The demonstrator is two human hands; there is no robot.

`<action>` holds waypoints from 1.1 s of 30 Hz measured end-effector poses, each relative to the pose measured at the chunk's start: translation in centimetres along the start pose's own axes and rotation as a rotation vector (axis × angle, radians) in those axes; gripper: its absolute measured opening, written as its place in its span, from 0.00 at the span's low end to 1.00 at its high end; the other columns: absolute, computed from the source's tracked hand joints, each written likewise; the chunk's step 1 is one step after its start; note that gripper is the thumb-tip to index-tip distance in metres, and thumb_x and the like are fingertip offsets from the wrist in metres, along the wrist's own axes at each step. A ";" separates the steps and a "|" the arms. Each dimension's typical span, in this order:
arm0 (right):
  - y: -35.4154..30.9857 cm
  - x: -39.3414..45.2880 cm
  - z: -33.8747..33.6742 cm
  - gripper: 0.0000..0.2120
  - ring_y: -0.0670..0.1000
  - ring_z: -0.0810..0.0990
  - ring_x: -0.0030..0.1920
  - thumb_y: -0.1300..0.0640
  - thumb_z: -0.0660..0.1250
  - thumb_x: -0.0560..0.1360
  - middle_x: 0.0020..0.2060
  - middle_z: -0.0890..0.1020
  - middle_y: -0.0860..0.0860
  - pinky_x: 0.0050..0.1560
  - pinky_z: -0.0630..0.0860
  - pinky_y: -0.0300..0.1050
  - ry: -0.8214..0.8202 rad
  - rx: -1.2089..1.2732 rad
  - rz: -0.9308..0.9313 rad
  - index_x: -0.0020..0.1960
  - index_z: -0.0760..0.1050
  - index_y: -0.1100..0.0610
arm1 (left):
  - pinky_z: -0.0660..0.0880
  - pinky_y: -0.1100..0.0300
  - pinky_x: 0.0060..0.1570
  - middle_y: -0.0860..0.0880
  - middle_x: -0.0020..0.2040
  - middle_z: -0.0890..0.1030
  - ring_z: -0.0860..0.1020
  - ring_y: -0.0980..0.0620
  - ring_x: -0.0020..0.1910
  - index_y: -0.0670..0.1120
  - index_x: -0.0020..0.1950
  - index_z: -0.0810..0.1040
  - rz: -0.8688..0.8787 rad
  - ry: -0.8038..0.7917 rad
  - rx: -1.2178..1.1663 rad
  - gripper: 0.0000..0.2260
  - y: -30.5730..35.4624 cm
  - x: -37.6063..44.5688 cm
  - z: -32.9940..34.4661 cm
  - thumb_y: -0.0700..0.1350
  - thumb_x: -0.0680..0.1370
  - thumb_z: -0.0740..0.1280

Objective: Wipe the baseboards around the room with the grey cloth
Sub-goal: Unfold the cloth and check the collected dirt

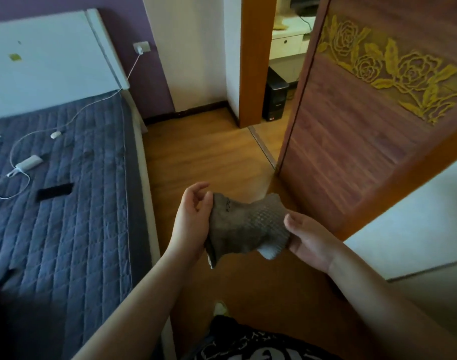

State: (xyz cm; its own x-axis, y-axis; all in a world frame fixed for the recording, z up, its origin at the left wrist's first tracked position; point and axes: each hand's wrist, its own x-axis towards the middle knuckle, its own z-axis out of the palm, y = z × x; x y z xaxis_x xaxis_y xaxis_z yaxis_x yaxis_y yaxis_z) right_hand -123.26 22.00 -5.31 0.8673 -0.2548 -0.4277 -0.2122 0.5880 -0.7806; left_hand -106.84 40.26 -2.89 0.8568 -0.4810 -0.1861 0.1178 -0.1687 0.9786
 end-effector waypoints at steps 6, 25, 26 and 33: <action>-3.0 8.0 3.1 0.19 0.53 0.81 0.61 0.57 0.68 0.74 0.59 0.83 0.56 0.53 0.79 0.40 0.049 -0.190 -0.146 0.64 0.77 0.60 | 0.81 0.51 0.55 0.51 0.59 0.83 0.83 0.52 0.55 0.51 0.72 0.71 -0.140 -0.174 -0.052 0.31 0.9 7.5 -5.8 0.53 0.70 0.75; -14.7 29.1 -6.8 0.44 0.26 0.73 0.57 0.24 0.59 0.70 0.57 0.76 0.32 0.54 0.71 0.24 0.278 -0.748 -0.522 0.73 0.68 0.56 | 0.83 0.54 0.38 0.47 0.53 0.82 0.85 0.50 0.46 0.53 0.54 0.72 -0.106 -0.269 0.242 0.05 4.8 29.3 3.6 0.48 0.80 0.67; -15.7 30.3 -7.5 0.43 0.31 0.76 0.58 0.23 0.58 0.70 0.57 0.78 0.36 0.54 0.73 0.28 0.251 -0.725 -0.487 0.72 0.69 0.54 | 0.83 0.54 0.38 0.47 0.52 0.82 0.85 0.50 0.46 0.55 0.54 0.73 -0.105 -0.245 0.211 0.05 5.3 30.5 4.3 0.48 0.80 0.67; -20.7 37.7 -6.9 0.21 0.45 0.82 0.54 0.38 0.65 0.73 0.54 0.83 0.45 0.48 0.76 0.36 0.169 -0.461 -0.274 0.61 0.80 0.47 | 0.81 0.51 0.45 0.42 0.55 0.84 0.84 0.42 0.53 0.48 0.63 0.78 -0.424 -0.053 -0.482 0.21 5.8 36.5 6.1 0.53 0.72 0.74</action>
State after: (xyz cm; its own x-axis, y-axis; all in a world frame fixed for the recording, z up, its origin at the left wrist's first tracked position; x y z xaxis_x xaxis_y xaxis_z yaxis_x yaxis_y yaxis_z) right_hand -89.25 -5.09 -8.47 0.8420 -0.4929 -0.2192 -0.1976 0.0964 -0.9755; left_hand -77.94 16.45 -4.52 0.6620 -0.5011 -0.5574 0.6635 0.0460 0.7467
